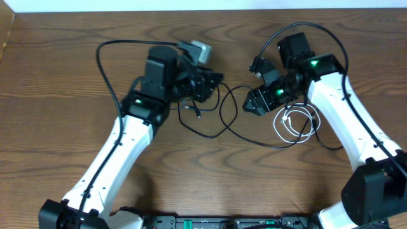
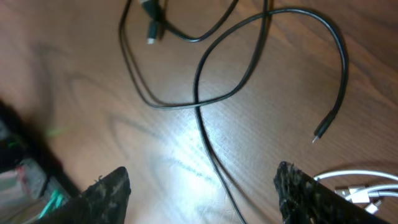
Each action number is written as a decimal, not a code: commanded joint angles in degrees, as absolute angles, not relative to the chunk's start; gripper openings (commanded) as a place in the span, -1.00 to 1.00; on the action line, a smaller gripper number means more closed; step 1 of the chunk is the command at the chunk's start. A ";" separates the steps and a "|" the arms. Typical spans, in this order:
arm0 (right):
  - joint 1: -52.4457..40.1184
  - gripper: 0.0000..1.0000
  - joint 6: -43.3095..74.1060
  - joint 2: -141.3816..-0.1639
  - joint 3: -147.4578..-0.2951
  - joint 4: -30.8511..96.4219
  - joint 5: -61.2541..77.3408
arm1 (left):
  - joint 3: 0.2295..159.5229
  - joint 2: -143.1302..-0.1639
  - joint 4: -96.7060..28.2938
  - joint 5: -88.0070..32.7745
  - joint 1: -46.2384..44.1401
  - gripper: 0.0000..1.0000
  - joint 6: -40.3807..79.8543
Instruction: Untangle cables
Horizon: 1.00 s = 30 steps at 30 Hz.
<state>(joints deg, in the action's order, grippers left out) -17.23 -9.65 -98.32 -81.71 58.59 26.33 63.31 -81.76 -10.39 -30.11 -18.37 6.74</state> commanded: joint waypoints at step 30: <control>-36.40 0.57 -27.92 -111.04 -74.06 44.40 25.47 | 63.33 -81.32 -21.82 -26.74 -1.89 -0.13 3.62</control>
